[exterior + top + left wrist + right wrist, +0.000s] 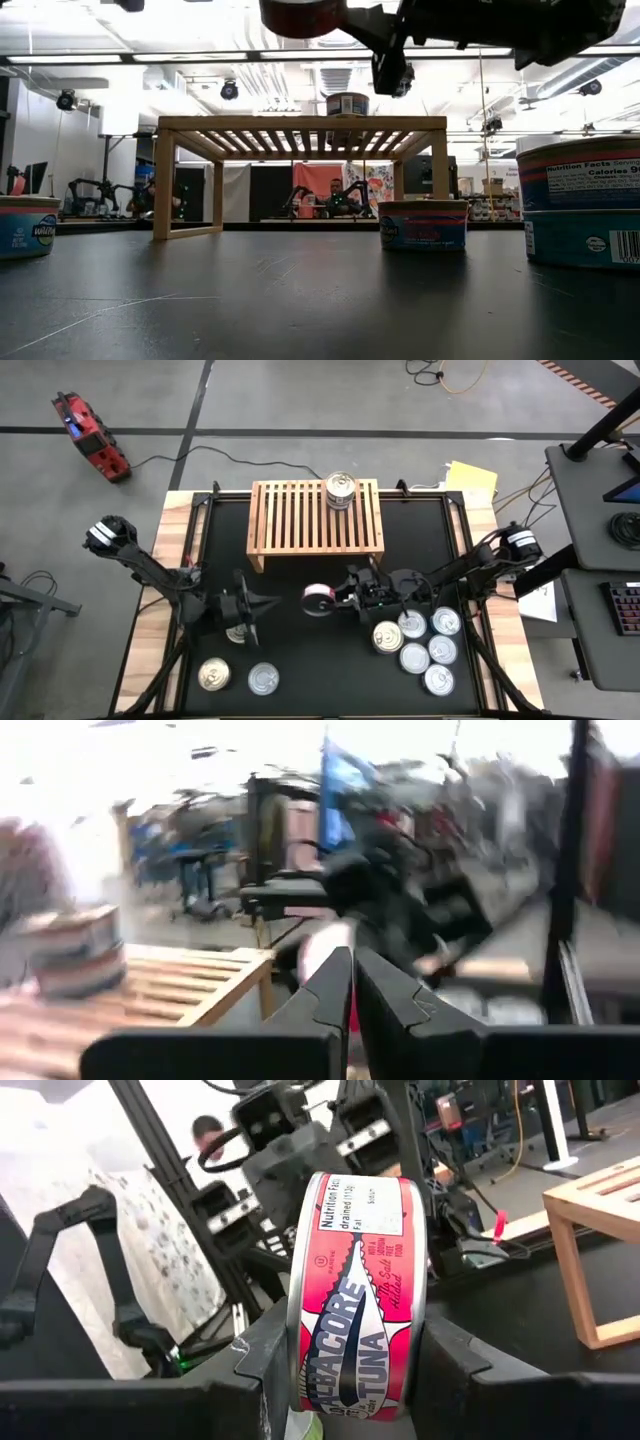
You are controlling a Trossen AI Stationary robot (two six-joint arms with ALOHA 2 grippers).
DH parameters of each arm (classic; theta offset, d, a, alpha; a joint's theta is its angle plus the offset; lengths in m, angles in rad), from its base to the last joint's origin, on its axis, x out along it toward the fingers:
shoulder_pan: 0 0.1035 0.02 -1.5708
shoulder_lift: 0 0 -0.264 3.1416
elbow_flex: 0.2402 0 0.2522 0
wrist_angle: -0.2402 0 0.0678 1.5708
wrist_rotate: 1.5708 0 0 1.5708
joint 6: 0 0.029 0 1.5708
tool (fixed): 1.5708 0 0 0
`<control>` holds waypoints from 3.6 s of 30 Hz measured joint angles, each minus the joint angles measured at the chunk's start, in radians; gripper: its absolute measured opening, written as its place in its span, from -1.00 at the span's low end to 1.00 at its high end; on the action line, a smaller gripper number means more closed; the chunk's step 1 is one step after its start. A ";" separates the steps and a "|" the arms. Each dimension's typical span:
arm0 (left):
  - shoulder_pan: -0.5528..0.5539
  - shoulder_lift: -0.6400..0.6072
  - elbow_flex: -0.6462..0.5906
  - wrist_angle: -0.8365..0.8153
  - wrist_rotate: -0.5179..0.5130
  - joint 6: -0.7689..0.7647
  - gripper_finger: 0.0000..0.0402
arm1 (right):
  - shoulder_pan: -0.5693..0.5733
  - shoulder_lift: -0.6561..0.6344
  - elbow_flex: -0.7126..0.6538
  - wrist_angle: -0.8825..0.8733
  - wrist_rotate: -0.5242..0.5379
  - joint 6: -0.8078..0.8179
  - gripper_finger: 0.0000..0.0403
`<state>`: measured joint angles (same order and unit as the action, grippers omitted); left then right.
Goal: Stack canned seafood by type on shelf
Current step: Put the red tuna can on the shelf
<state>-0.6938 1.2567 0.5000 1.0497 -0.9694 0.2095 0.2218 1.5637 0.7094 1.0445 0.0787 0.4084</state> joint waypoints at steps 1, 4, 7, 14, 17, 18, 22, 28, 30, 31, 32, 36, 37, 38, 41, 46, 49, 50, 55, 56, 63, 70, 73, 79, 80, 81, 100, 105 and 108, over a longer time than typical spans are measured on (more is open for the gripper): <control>0.005 0.000 0.000 0.014 -0.011 -0.039 -1.00 | 0.000 0.001 0.002 -0.002 0.000 0.003 -0.33; 0.007 0.000 -0.008 0.001 0.016 -0.129 -0.94 | -0.001 0.005 0.013 0.001 0.000 0.001 -0.33; 0.008 -0.001 -0.021 -0.004 0.134 -0.194 -0.81 | 0.000 0.008 0.018 0.001 0.000 -0.018 -0.33; 0.011 0.001 -0.032 -0.108 0.143 -0.367 -0.31 | 0.019 0.011 0.018 0.000 0.003 -0.146 -0.33; 0.012 0.018 -0.027 -0.116 0.142 -0.398 -0.09 | 0.021 0.011 0.018 0.000 0.029 -0.183 -0.33; 0.015 0.026 -0.025 -0.116 0.142 -0.406 -0.02 | 0.020 0.011 0.019 0.001 0.036 -0.189 -0.33; 0.038 0.052 -0.014 -0.108 0.141 -0.417 0.19 | 0.020 0.011 0.034 -0.003 0.039 -0.207 -0.33; 0.077 0.079 -0.002 -0.108 0.141 -0.418 0.39 | 0.023 0.011 0.071 -0.075 0.035 -0.250 -0.33; 0.085 0.084 -0.002 -0.107 0.141 -0.418 0.42 | 0.023 0.011 0.074 -0.080 0.035 -0.253 -0.33; 0.088 0.086 -0.003 -0.108 0.142 -0.417 0.42 | 0.023 0.011 0.074 -0.079 0.036 -0.254 -0.33; 0.093 0.088 -0.003 -0.108 0.147 -0.413 0.42 | 0.023 0.011 0.074 -0.078 0.036 -0.257 -0.33; 0.115 0.103 -0.003 -0.083 0.173 -0.403 0.42 | 0.023 0.011 0.075 -0.076 0.035 -0.264 -0.33; 0.122 0.110 0.000 -0.081 0.177 -0.402 0.42 | 0.023 0.011 0.077 -0.077 0.035 -0.265 -0.33; 0.129 0.118 0.007 -0.081 0.184 -0.400 0.42 | 0.023 0.011 0.080 -0.077 0.035 -0.267 -0.33; 0.150 0.144 0.035 -0.076 0.204 -0.383 0.42 | 0.023 0.011 0.090 -0.083 0.034 -0.278 -0.33; 0.168 0.186 0.079 -0.077 0.219 -0.342 0.42 | 0.023 0.011 0.100 -0.132 0.022 -0.279 -0.33; 0.168 0.193 0.094 -0.076 0.221 -0.325 0.39 | 0.023 0.011 0.100 -0.147 0.023 -0.279 -0.33; 0.168 0.193 0.095 -0.075 0.222 -0.324 0.37 | 0.023 0.011 0.100 -0.147 0.023 -0.279 -0.33; 0.168 0.191 0.095 -0.077 0.223 -0.328 0.21 | 0.023 0.011 0.100 -0.148 0.023 -0.279 -0.30; 0.168 0.190 0.094 -0.077 0.222 -0.334 0.16 | 0.023 0.011 0.100 -0.149 0.024 -0.279 -0.28; 0.174 0.189 0.093 -0.078 0.224 -0.349 -0.37 | 0.023 0.011 0.101 -0.152 0.014 -0.273 -0.26; 0.175 0.189 0.093 -0.080 0.218 -0.347 -0.41 | 0.023 0.011 0.101 -0.151 0.022 -0.264 -0.19; 0.176 0.189 0.092 -0.082 0.192 -0.362 -0.41 | 0.021 0.010 0.102 -0.151 0.027 -0.253 -0.05; 0.175 0.189 0.092 -0.082 0.129 -0.387 -0.41 | 0.021 -0.003 0.102 -0.200 0.036 -0.255 0.22; 0.175 0.187 0.092 -0.082 0.120 -0.388 -0.41 | 0.020 -0.011 0.102 -0.213 0.037 -0.258 0.26; 0.175 0.183 0.092 -0.082 0.116 -0.390 -0.41 | 0.020 -0.024 0.102 -0.238 0.037 -0.260 0.29; 0.179 -0.057 0.028 -0.300 0.280 -1.133 -0.41 | 0.145 -0.209 0.122 -0.582 0.090 -0.713 0.17; 0.180 -0.066 0.027 -0.367 0.284 -1.377 -0.41 | 0.234 -0.163 0.182 -0.580 0.253 -1.123 0.13; 0.180 -0.064 0.027 -0.373 0.309 -1.446 -0.41 | 0.269 -0.108 0.234 -0.582 0.379 -1.355 0.12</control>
<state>-0.5137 1.1923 0.5270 0.6766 -0.6607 -1.2364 0.4913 1.4558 0.9434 0.4624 0.4576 -0.9463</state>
